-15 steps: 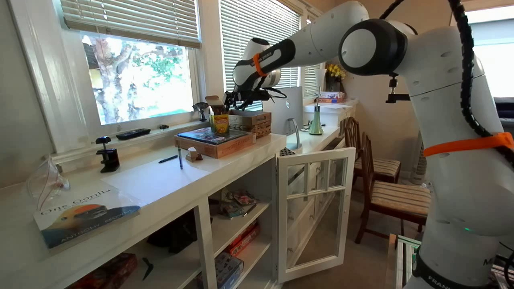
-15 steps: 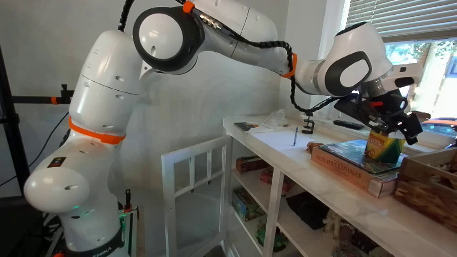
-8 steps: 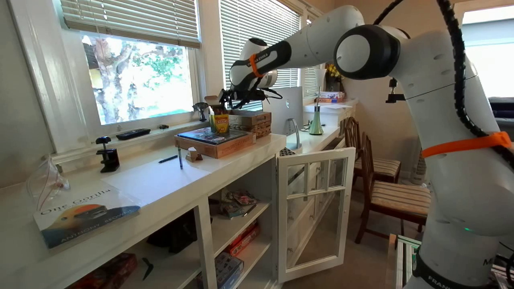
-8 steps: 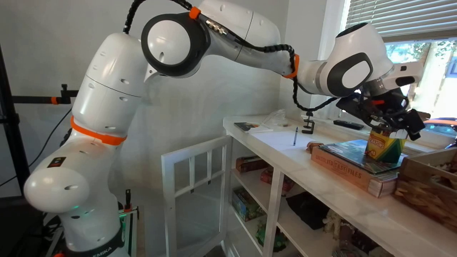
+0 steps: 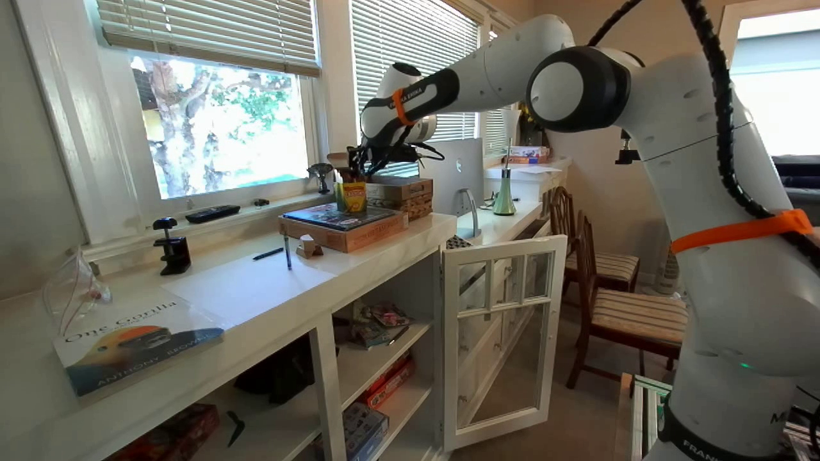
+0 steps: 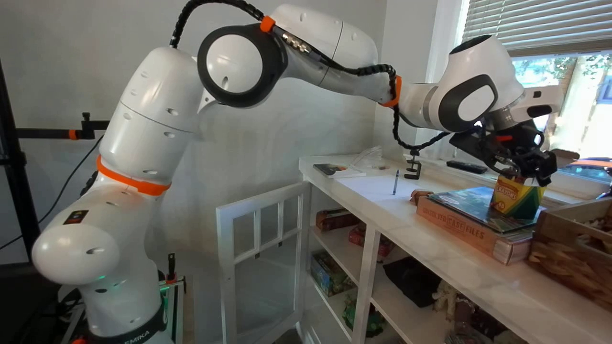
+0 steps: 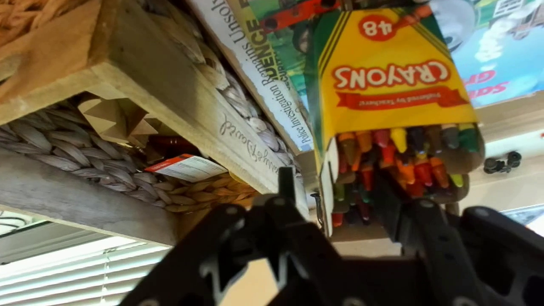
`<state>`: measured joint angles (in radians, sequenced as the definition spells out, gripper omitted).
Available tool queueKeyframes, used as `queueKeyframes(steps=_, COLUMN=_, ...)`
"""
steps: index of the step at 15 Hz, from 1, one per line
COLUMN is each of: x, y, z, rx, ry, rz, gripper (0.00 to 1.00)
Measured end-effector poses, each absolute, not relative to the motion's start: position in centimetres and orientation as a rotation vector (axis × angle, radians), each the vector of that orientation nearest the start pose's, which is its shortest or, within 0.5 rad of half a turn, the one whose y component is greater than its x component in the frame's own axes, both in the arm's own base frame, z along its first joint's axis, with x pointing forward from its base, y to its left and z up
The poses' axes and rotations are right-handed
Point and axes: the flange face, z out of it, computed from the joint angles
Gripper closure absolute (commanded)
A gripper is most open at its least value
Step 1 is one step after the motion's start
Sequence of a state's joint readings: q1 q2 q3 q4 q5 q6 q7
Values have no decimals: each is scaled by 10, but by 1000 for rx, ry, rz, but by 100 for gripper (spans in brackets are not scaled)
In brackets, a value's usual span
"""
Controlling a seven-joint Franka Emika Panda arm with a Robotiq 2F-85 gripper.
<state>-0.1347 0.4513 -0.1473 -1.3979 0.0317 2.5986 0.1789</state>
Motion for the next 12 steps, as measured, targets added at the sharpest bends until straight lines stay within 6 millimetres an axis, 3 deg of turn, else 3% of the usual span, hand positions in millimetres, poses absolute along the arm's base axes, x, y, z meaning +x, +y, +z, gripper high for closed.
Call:
queueKeyframes(steps=2, x=719, y=-182, z=541, rx=-2908, ry=649, rz=-1183, gripper=96)
queueKeyframes(steps=12, x=721, y=-183, z=543, rx=-2900, ry=651, rz=-1192, gripper=96)
